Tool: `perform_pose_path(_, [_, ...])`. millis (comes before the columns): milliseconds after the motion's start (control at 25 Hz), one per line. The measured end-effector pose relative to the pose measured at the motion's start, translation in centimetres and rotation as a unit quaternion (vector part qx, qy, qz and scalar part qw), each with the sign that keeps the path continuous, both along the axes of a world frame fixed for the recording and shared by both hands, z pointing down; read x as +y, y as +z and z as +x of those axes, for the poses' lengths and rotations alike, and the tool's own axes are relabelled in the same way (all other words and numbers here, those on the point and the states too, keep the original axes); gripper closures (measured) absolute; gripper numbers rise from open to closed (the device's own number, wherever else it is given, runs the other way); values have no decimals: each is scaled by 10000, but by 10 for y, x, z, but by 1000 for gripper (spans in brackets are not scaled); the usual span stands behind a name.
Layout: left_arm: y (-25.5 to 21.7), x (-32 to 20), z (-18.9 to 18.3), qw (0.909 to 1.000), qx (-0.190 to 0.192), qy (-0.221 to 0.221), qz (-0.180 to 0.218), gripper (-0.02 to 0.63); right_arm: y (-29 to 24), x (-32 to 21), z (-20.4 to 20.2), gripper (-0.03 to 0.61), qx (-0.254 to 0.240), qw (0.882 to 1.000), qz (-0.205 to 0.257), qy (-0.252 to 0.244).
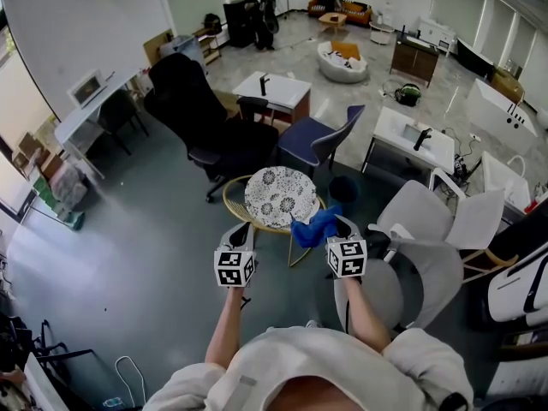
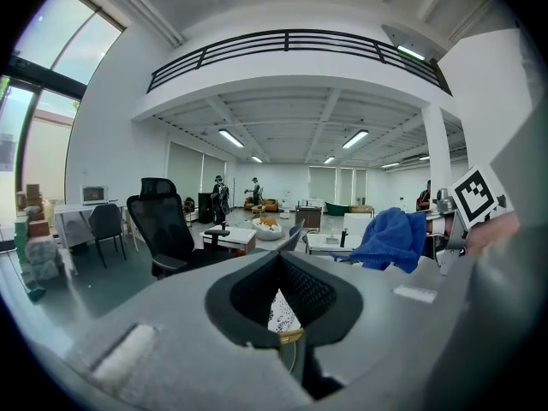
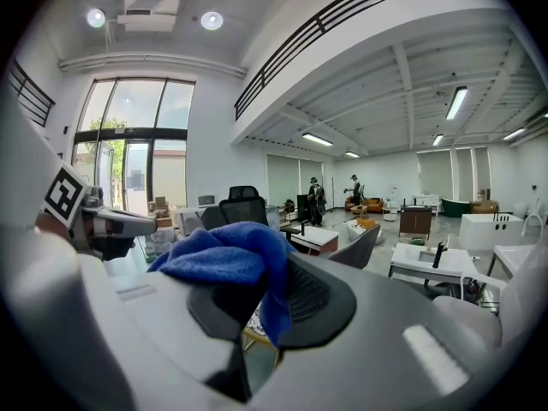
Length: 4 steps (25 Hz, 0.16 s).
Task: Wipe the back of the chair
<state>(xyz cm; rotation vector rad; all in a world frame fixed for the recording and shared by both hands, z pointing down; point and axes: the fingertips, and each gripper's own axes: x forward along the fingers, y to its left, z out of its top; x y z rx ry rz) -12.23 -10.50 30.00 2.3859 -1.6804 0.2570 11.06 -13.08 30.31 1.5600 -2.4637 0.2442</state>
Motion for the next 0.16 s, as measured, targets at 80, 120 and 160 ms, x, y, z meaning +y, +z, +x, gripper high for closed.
perform_pose_path(80, [2, 1, -2, 10000, 9, -18, -20, 611, 2, 2, 1, 529, 9, 10000, -27, 6])
perform_pose_path(120, [3, 2, -4, 10000, 15, -32, -34, 611, 3, 3, 1, 529, 15, 10000, -39, 10])
perform_pose_path(160, [4, 3, -5, 10000, 21, -45, -48, 611, 4, 4, 1, 529, 20, 10000, -51, 14])
